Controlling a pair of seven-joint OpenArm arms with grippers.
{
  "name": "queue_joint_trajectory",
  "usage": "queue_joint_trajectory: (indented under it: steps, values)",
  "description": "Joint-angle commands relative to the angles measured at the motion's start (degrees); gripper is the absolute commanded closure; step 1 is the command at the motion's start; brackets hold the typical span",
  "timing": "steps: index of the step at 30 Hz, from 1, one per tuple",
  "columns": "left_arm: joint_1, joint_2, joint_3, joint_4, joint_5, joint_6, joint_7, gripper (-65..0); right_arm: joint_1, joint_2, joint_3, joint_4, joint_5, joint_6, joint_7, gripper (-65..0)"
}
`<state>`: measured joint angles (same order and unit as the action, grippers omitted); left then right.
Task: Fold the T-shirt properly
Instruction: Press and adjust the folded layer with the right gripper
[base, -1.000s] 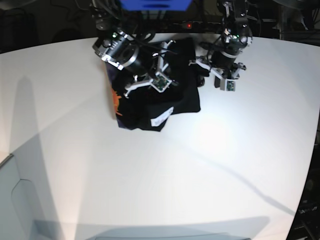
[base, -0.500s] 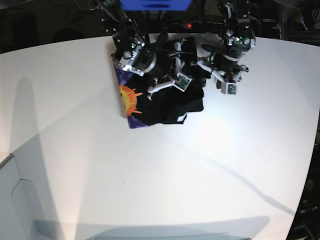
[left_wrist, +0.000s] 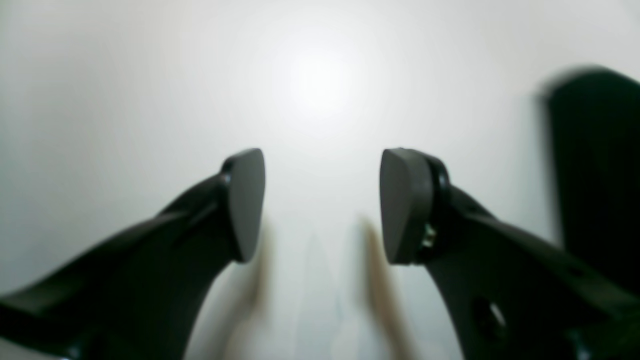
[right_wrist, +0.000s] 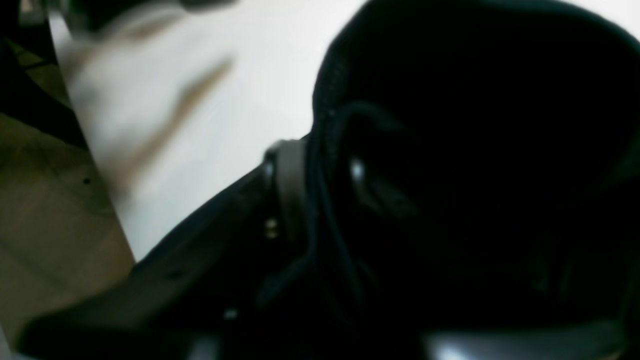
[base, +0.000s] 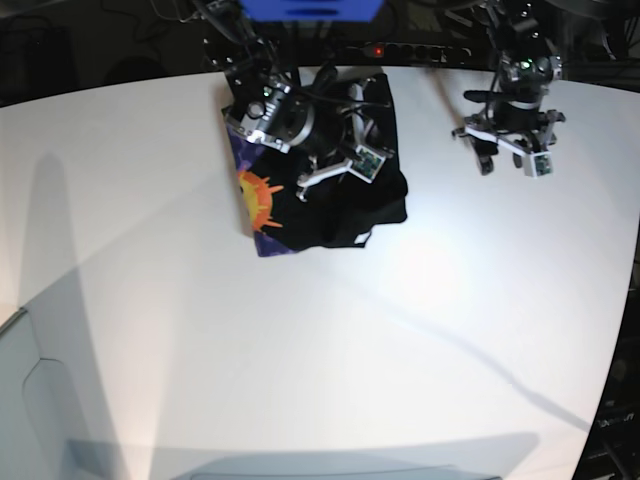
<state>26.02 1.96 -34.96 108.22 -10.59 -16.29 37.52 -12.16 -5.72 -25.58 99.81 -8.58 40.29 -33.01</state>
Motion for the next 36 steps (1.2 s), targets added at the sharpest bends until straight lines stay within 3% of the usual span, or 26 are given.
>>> queue_joint_trajectory:
  steps: [1, 4, 7, 13, 20, 23, 36]
  values:
    - [-0.1, -0.2, -1.2, 1.2, -0.5, -0.2, -1.2, -35.8, 0.1, -0.7, -0.3, 1.2, 1.2, -0.3, 1.5, -24.2]
    - [-1.1, -0.2, -3.9, 1.2, -0.5, -0.3, -1.2, -35.8, 0.0, -0.9, -0.7, 1.7, 1.2, -0.3, 1.8, -37.6]
    - [-1.9, -0.2, -6.2, 1.2, -0.5, -0.3, -1.2, -35.8, -0.5, -1.0, -0.3, 4.8, 1.2, -0.3, 2.0, -42.3]
    - [-2.2, -0.4, -6.7, 1.2, -0.5, -0.3, -1.2, -35.8, -0.8, -0.7, 2.2, 15.0, 1.2, -0.3, 2.0, -42.2]
    - [-2.2, -0.5, -6.6, 1.2, -0.5, -0.3, -1.2, -35.8, -4.5, 2.4, 8.2, 15.8, 1.2, -0.3, 2.1, -42.1]
    - [-2.2, -0.6, -6.6, 1.2, -0.5, -0.3, -1.2, -35.8, -6.7, 4.3, 7.2, 15.6, 1.3, -0.3, 2.1, -42.1]
    - [-1.9, -0.7, -6.6, 1.2, -0.5, -0.3, -1.2, -35.8, -5.0, 4.3, 4.3, 7.2, 1.3, -0.3, 2.2, -41.9]
